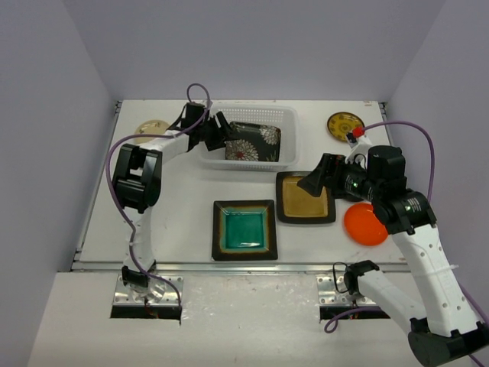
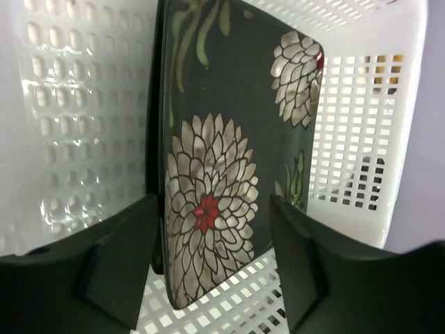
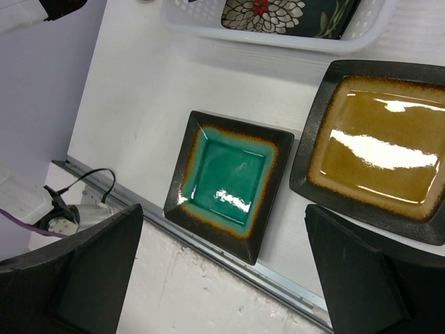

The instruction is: Place the plates into the plastic bin on the countertop

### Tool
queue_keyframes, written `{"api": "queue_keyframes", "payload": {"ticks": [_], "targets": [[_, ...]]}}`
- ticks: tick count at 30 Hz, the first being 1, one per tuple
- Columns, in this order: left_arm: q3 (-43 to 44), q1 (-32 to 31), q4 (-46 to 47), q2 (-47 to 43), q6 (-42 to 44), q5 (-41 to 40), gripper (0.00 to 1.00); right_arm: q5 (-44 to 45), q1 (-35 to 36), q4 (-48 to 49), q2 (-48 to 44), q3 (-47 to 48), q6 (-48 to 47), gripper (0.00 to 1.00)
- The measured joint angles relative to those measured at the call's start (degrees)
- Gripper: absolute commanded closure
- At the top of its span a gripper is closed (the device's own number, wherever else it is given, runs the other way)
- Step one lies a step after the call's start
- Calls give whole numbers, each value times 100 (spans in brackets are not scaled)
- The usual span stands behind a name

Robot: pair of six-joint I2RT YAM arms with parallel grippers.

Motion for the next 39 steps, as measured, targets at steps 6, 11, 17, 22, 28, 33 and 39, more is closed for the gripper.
{"api": "queue_keyframes", "payload": {"ticks": [6, 11, 17, 22, 28, 33, 39], "targets": [[11, -177, -339, -335, 91, -757, 0, -74, 0, -82, 113, 0, -21, 1], [158, -334, -816, -844, 336, -1227, 0, -253, 0, -19, 352, -145, -16, 1], [78, -674, -1355, -2144, 612, -1704, 0, -521, 57, 596, 43, -1337, 302, 1], [-1773, -900, -1380, -5008, 583, -2107, 0, -649, 371, 1374, -215, -2922, 775, 5], [-3693, -896, -2024, -7884, 467, -2536, 0, -633, 978, 2550, -141, -4266, 1305, 21], [-4032, -896, -2950, -8742, 754, -2661, 0, -583, 1307, 4064, 479, -5141, 1731, 34], [-4049, -895, -3063, -9223, 1088, -2530, 0, -591, 1667, 5923, 1883, -5237, 2159, 48]]}}
